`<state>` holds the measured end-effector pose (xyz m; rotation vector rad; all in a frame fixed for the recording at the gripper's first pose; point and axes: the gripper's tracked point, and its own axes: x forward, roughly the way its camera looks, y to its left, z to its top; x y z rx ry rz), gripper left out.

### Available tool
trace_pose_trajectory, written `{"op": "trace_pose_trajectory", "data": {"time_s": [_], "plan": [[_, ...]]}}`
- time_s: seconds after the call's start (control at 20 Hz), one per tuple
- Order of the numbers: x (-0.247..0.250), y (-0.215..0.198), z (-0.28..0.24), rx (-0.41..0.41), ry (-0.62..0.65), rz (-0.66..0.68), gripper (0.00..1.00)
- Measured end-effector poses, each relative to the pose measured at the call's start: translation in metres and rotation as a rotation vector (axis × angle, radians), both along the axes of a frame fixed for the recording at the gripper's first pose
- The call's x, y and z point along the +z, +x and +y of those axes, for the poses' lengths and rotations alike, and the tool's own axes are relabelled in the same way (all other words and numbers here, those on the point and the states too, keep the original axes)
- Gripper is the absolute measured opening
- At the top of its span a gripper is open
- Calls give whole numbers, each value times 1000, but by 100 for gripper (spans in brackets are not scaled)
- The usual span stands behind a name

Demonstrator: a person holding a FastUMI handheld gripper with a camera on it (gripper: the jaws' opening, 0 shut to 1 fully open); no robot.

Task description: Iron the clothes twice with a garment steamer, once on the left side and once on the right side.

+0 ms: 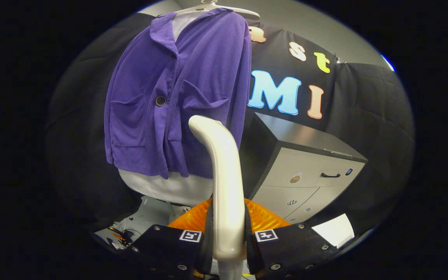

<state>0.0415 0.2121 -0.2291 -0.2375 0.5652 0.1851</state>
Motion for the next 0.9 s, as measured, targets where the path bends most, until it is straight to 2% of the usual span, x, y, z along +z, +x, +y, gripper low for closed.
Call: {"op": "trace_pose_trajectory", "data": {"time_s": [0.3,0.45,0.6,0.9], "plan": [[-48,-36,14,82,-35,132,35],[-46,-47,14,102,-31,157,35],[-24,-50,15,91,24,126,35],[58,-37,28,71,189,64,35]]}}
